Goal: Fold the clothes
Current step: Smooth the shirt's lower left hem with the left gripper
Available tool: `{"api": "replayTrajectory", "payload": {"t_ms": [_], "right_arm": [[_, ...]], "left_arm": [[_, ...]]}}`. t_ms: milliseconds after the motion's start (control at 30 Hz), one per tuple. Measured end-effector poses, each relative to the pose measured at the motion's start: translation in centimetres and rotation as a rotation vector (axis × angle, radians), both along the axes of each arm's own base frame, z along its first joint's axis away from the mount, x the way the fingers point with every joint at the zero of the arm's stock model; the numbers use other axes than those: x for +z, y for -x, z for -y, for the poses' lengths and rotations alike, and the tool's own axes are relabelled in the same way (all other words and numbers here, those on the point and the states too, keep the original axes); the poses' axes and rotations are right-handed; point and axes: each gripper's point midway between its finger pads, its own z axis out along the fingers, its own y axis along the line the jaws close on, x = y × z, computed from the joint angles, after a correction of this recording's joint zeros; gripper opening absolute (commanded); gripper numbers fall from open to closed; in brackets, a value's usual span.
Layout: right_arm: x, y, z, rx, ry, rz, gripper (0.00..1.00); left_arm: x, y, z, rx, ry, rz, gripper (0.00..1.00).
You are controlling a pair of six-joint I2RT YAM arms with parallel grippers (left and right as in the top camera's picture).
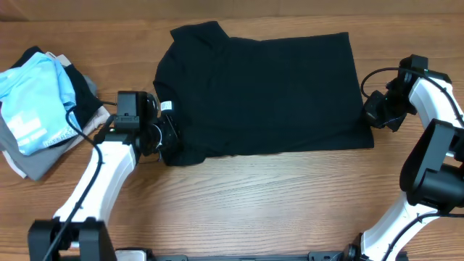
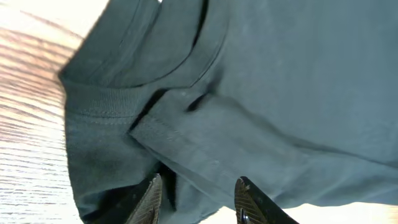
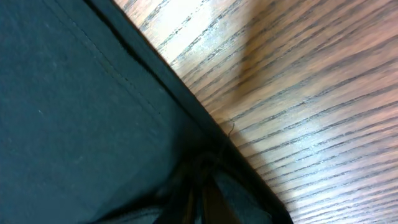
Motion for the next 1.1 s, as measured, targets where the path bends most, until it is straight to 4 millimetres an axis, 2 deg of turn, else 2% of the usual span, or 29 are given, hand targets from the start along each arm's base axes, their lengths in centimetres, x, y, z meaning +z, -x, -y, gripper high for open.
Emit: {"api": "replayTrajectory", "payload": {"t_ms": [167,367,400,467,500,600,833,1000,1100], "right_arm": [[0.0,0.3,-0.1,0.001,-0.004,-0.011,0.04],[0.0,0.4,-0.1,0.0,-0.006,-0.018,0.04],[0.0,0.4,-0.2,0.0,-0.006,-0.018,0.04],[0.0,0.5,-0.2,0.0,-0.006,-0.019,0.04],[0.0,0.5,-0.1,0.0,-0.006,-0.019,0.04],[0.0,0.5,-0.2,0.0,-0.006,-0.02,0.04],[0.0,0.5,-0.2,0.0,-0.006,-0.019,0.04],[0.0,0.5,-0.1,0.0,-0.006,-0.019,0.04],[0.0,0.4,-0.1,0.0,-0.005,-0.018,0.04]], "left_arm": [[-2.8,-0.6,0.0,0.001,-0.005,-0.047,0.55],[-4.8,-1.6,0.0,0.002,-0.007,-0.055,0.55],[-5.1,-1.6,0.0,0.002,-0.007,-0.061,0.51],[-5.4,-1.7,0.0,0.002,-0.007,-0.064,0.35],[-5.4,-1.8,0.0,0.0,-0.007,-0.06,0.23],[-5.1,-2.2,0.4,-0.009,0.012,-0.039,0.05],[-4.5,-2.6,1.6,-0.04,0.082,-0.014,0.04],[-4.7,-0.9,2.1,-0.049,0.136,-0.089,0.04],[-4.2,-0.8,1.5,-0.032,0.167,-0.096,0.04]]}}
